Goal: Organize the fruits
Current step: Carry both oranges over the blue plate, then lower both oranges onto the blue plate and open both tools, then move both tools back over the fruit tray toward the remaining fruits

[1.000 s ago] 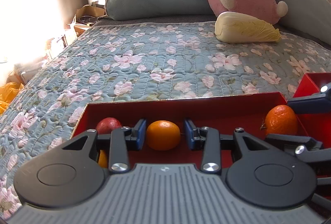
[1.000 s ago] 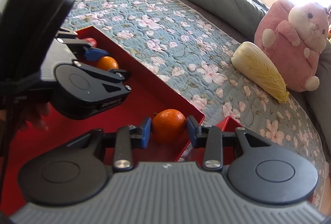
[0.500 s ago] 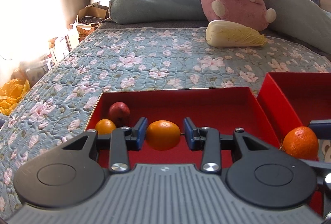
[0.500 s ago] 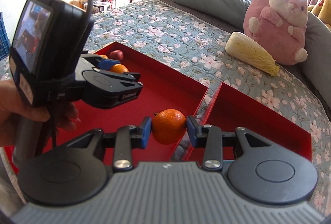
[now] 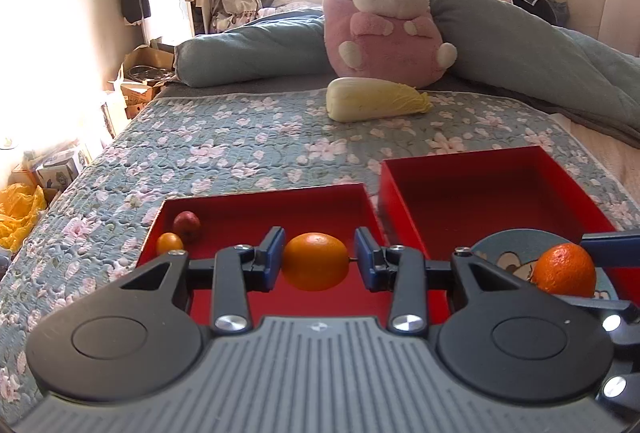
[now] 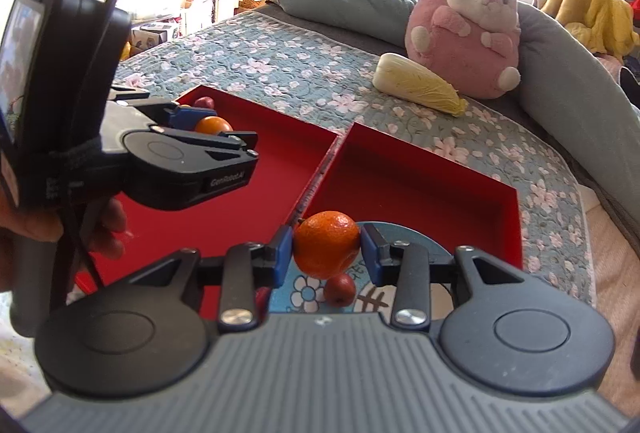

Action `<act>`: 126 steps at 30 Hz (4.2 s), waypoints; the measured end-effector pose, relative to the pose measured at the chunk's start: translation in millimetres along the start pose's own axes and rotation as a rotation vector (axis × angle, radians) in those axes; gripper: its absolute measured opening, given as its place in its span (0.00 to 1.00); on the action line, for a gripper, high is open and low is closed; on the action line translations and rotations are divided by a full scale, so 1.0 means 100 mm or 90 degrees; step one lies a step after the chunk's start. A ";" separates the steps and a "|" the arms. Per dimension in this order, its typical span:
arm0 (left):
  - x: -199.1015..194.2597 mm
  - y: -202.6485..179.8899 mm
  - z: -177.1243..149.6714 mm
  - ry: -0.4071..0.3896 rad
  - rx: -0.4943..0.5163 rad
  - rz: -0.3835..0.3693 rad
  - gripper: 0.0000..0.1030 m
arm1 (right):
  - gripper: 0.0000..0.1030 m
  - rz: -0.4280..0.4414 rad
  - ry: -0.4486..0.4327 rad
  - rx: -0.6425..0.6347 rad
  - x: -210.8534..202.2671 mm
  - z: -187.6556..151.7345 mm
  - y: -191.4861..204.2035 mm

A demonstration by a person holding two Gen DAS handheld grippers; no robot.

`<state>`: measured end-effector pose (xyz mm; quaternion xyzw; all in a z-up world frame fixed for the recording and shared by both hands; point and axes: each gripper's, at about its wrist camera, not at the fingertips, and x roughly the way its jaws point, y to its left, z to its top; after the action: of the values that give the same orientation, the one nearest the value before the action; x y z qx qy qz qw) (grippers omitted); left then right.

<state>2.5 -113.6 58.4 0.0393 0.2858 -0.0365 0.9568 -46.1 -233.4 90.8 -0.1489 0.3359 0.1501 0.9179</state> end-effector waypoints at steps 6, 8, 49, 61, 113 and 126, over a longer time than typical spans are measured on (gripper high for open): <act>-0.14 -0.38 0.00 -0.007 0.002 -0.038 0.43 | 0.39 -0.035 0.009 0.029 -0.22 -0.16 -0.22; -0.15 -0.53 0.00 -0.009 0.011 -0.055 0.43 | 0.39 -0.047 0.017 0.035 -0.24 -0.23 -0.29; 0.45 -1.39 -0.31 0.034 0.087 -0.125 0.44 | 0.39 -0.048 0.086 0.068 0.06 -0.67 -0.71; 0.33 -1.32 -0.27 0.007 0.093 -0.121 0.64 | 0.39 -0.050 0.083 0.069 0.09 -0.63 -0.68; 0.35 -0.26 -0.17 0.006 0.002 -0.055 0.64 | 0.45 -0.093 0.086 0.118 0.58 -0.42 -0.43; 0.40 -0.06 -0.19 0.014 -0.018 -0.033 0.64 | 0.51 -0.108 0.061 0.101 0.56 -0.33 -0.32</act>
<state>25.1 -119.5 20.2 0.0187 0.2974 -0.0570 0.9529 -11.9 -265.2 35.3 -0.1102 0.3763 0.0378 0.9192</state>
